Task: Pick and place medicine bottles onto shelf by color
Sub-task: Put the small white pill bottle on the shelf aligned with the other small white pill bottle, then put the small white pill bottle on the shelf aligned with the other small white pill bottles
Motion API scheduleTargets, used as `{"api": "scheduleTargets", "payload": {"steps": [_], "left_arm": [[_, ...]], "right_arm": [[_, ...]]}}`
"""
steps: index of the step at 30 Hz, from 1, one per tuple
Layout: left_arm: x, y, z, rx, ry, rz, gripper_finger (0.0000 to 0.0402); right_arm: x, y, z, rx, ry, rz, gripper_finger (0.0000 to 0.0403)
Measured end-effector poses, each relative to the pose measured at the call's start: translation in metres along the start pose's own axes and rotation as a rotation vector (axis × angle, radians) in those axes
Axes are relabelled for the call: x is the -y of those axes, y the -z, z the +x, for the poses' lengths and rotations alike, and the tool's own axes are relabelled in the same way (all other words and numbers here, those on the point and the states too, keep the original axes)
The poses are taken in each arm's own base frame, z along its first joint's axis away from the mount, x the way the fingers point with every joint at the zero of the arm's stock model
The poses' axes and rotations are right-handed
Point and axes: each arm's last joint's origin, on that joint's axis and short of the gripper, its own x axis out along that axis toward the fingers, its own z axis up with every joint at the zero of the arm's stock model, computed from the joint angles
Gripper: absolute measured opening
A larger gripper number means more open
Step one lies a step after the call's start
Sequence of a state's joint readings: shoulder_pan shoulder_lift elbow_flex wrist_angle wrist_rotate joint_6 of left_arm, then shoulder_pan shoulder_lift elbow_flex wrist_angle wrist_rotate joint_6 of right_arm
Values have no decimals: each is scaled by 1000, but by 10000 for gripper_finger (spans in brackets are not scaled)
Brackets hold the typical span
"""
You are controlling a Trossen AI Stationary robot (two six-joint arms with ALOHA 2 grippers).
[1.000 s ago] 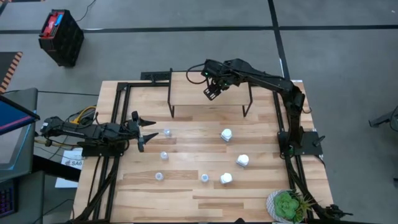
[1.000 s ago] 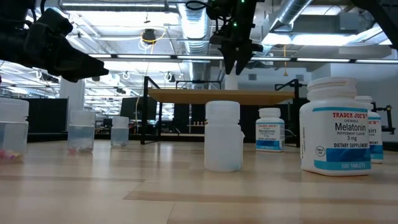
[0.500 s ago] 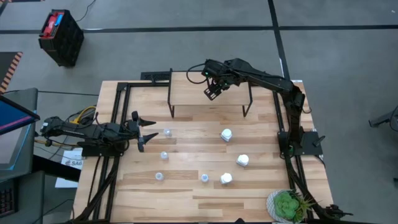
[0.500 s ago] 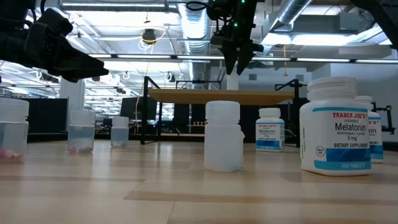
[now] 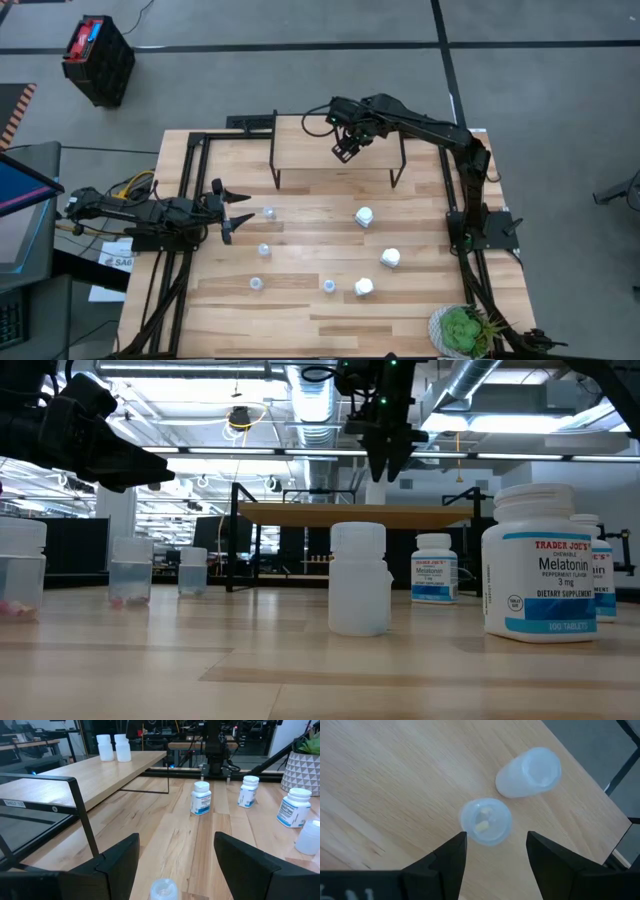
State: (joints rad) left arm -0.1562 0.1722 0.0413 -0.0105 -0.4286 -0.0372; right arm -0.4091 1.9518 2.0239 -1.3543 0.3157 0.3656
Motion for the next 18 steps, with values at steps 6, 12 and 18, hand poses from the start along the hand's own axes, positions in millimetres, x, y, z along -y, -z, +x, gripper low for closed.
{"api": "scheduleTargets", "payload": {"steps": [6, 12, 18], "left_arm": [[0, 0, 0, 0, 0, 0, 245], [0, 0, 0, 0, 0, 0, 245], [0, 0, 0, 0, 0, 0, 245]], "right_arm": [[0, 5, -1, -43, 16, -16, 226], [-13, 18, -11, -91, -25, -50, 226], [-48, 44, -29, -189, -151, -156, 226]]}}
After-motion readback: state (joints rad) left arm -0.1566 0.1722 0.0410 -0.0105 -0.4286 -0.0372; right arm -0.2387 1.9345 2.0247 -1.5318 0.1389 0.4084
